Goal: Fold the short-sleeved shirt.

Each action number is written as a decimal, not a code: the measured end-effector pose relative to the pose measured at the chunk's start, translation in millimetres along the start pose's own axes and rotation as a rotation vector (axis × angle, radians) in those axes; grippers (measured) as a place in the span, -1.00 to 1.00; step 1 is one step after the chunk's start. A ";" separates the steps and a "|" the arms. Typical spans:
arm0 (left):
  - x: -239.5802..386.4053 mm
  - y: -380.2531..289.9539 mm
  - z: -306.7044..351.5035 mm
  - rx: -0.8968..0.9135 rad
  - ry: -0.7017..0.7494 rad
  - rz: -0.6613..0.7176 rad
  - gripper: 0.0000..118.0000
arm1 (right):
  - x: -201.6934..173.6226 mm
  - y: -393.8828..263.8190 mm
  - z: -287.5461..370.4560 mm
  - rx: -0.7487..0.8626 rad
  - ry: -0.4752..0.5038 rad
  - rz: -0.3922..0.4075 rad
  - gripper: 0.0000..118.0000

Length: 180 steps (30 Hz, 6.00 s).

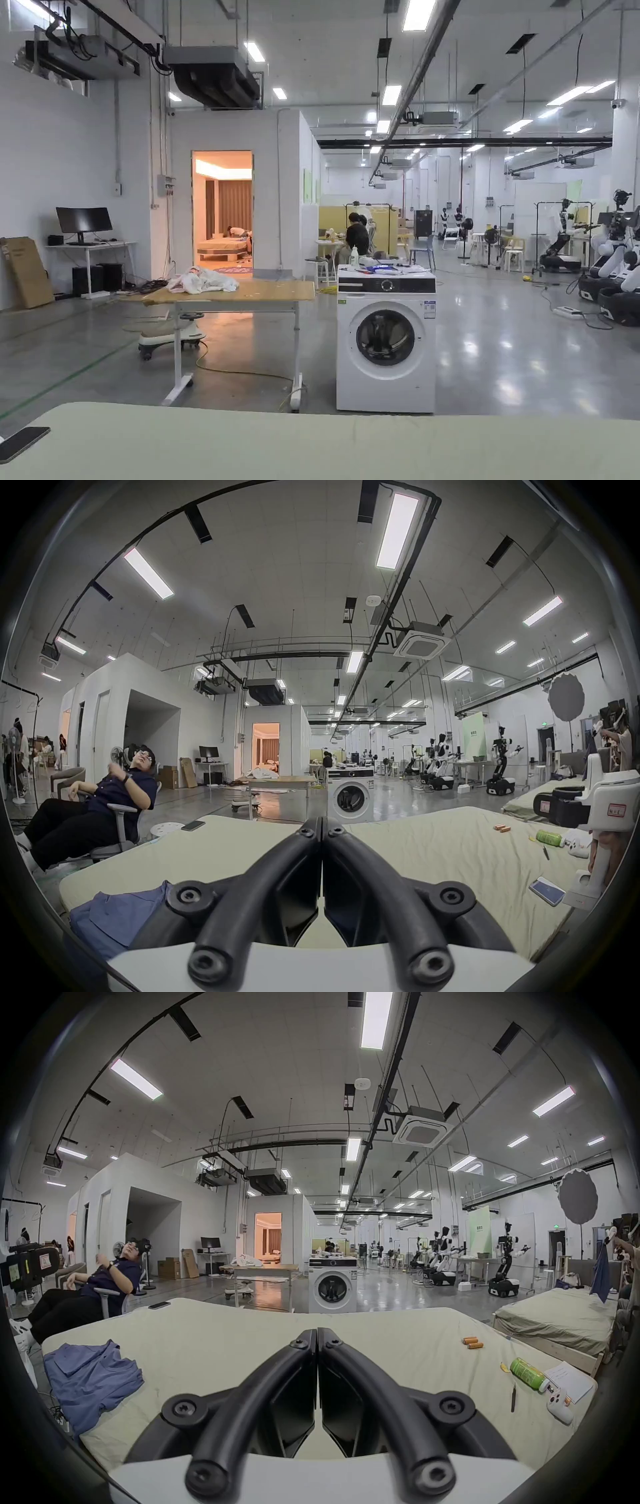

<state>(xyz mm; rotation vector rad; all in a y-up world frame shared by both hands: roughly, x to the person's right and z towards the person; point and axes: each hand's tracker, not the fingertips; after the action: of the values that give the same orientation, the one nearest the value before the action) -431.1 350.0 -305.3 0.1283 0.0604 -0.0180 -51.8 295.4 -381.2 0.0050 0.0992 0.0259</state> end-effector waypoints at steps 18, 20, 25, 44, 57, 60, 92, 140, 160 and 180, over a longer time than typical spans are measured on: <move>7.2 3.3 -0.6 -0.010 0.023 -0.028 -1.00 | 3.0 -2.7 1.7 -0.010 -0.004 -0.014 -1.00; 5.2 2.5 -1.3 -0.012 0.017 -0.015 -1.00 | 4.1 -2.8 1.7 -0.012 -0.005 -0.021 -1.00; 3.4 1.6 -2.2 -0.017 0.016 -0.002 -1.00 | 5.8 -3.2 3.0 -0.009 -0.009 -0.021 -1.00; 1.1 -0.8 -5.2 -0.042 0.037 -0.019 -1.00 | 3.1 -1.2 3.5 -0.010 -0.005 0.000 -1.00; 63.2 -55.9 -27.2 -0.106 -0.023 -1.176 -1.00 | -30.5 -18.2 -6.3 0.021 -0.046 1.105 -1.00; 59.2 -107.2 -19.5 -0.146 -0.327 -1.583 -1.00 | -21.9 -54.3 -1.8 0.035 0.118 1.523 -1.00; -11.8 -28.3 -20.5 -0.098 -0.076 0.036 -1.00 | -1.2 -37.0 -26.2 -0.153 0.057 -0.107 -1.00; -283.6 -249.0 -215.9 -1.063 0.155 0.114 -0.82 | -31.9 -88.2 -42.0 -0.430 0.249 -0.083 -1.00; -189.9 -92.8 -254.0 -0.635 -0.164 0.356 -1.00 | 5.5 -77.0 -2.1 -0.408 0.204 -0.161 -1.00; 318.1 -184.9 -200.4 -0.933 -1.265 0.272 -1.00 | 80.7 -54.8 91.1 -0.314 -0.088 -0.135 -1.00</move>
<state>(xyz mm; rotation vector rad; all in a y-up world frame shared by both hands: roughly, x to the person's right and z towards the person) -129.5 187.9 -546.8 -0.8198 -1.2032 0.2006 38.9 242.4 -298.9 -0.3136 0.0061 -0.0938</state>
